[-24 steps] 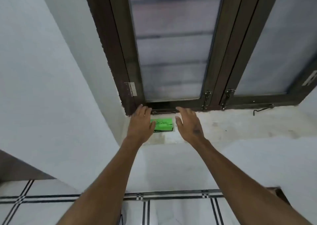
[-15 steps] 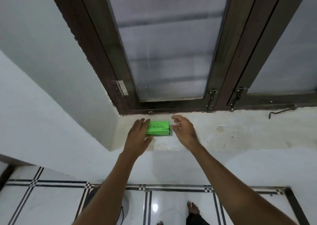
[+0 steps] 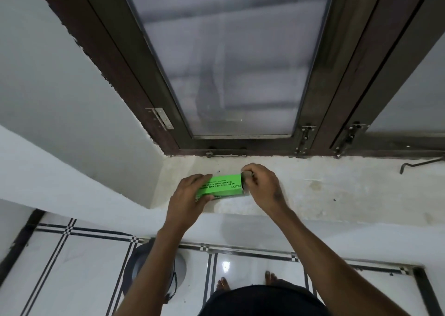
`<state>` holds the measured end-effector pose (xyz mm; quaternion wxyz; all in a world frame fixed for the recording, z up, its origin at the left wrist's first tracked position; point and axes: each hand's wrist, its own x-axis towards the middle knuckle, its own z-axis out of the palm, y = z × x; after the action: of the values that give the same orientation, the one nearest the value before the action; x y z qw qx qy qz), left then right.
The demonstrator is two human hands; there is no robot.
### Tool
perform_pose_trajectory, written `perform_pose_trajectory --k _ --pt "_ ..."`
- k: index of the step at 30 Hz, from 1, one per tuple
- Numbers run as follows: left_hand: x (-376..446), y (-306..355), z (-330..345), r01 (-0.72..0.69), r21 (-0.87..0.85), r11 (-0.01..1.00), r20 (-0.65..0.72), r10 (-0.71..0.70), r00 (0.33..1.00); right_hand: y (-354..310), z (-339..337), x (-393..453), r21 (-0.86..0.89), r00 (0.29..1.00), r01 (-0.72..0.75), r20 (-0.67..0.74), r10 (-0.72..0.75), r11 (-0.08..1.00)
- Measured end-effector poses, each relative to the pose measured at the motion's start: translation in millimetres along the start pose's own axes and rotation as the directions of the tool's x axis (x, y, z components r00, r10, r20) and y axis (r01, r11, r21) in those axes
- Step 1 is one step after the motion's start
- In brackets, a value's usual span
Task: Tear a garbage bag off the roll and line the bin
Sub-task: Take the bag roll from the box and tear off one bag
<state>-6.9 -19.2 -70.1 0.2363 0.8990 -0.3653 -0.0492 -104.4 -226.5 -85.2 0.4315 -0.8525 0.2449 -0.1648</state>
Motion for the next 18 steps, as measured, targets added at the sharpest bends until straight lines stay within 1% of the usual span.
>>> perform_pose_trajectory --k 2,4,6,8,10,13,15,18 --pt "2.5 3.1 -7.6 -0.028 0.013 1.0 -0.007 0.028 1.0 0.6 1.7 -3.0 0.129 0.986 -0.099 -0.123 0.114 0.987" --pt "11.9 8.2 -20.1 -0.09 0.028 0.996 -0.008 0.09 0.996 2.2 4.5 -9.3 0.256 0.941 -0.179 -0.236 0.241 0.95" --pt "26.5 16.1 -34.4 -0.183 0.081 0.98 -0.018 0.184 0.983 0.7 9.0 -15.8 0.373 0.893 -0.231 -0.285 0.348 0.898" --pt "41.2 27.2 -46.4 -0.267 0.154 0.951 -0.034 0.275 0.961 -1.6 12.7 -22.1 0.438 0.878 -0.242 -0.281 0.387 0.866" --pt "52.7 38.8 -55.8 -0.32 0.219 0.922 -0.026 0.333 0.943 -3.9 13.7 -27.0 0.465 0.886 -0.235 -0.258 0.385 0.853" --pt "65.6 48.4 -64.9 -0.368 0.278 0.887 0.005 0.382 0.924 -12.5 13.1 -30.5 0.576 0.917 -0.237 -0.133 0.375 0.783" --pt "70.5 50.1 -66.3 -0.38 0.275 0.883 0.019 0.39 0.921 -12.6 13.6 -29.6 0.539 0.935 -0.236 -0.101 0.341 0.809" --pt "70.6 48.9 -65.1 -0.379 0.24 0.894 0.035 0.382 0.923 -9.6 10.9 -24.5 0.487 0.938 -0.233 -0.117 0.328 0.842"
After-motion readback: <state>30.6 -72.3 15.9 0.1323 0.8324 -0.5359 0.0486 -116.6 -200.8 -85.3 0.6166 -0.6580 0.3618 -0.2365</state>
